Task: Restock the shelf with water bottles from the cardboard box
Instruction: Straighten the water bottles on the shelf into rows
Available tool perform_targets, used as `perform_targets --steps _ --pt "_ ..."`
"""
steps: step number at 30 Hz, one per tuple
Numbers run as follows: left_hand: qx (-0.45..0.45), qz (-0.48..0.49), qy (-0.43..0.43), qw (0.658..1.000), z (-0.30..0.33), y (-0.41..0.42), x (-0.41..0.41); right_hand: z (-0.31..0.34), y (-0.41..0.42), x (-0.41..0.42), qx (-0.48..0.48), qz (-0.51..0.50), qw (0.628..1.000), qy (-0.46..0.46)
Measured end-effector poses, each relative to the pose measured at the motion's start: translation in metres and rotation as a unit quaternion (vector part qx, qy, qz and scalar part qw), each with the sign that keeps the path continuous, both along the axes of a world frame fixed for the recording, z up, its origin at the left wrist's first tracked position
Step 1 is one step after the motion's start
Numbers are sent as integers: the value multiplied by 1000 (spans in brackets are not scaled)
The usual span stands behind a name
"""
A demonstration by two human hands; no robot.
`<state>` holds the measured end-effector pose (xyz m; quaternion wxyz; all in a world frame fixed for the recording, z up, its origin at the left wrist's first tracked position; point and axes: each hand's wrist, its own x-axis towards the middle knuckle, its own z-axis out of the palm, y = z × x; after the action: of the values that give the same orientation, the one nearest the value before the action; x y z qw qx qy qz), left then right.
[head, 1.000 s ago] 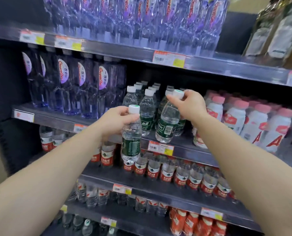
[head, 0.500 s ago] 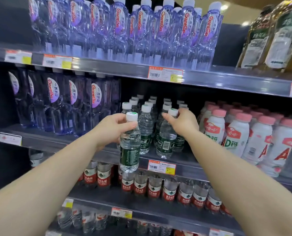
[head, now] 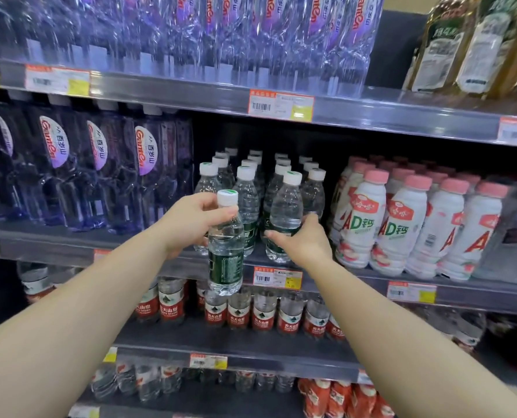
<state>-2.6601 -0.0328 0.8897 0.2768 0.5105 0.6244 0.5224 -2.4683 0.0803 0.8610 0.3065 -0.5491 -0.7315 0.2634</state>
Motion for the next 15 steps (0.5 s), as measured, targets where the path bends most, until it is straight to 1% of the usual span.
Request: perform_targets --steps 4,7,8,11,15 --pt "-2 -4 7 1000 -4 -2 -2 -5 1 8 -32 90 990 103" --pt "-7 2 12 1000 -6 -3 -5 -9 -1 11 -60 113 982 141" --pt "-8 5 10 1000 -6 -3 -5 -10 -2 10 -60 113 982 136" --pt "-13 3 2 1000 -7 -5 -4 -18 -5 1 -25 99 992 80" --pt "-19 -11 -11 1000 -10 -6 -2 -23 -3 -9 8 56 997 61"
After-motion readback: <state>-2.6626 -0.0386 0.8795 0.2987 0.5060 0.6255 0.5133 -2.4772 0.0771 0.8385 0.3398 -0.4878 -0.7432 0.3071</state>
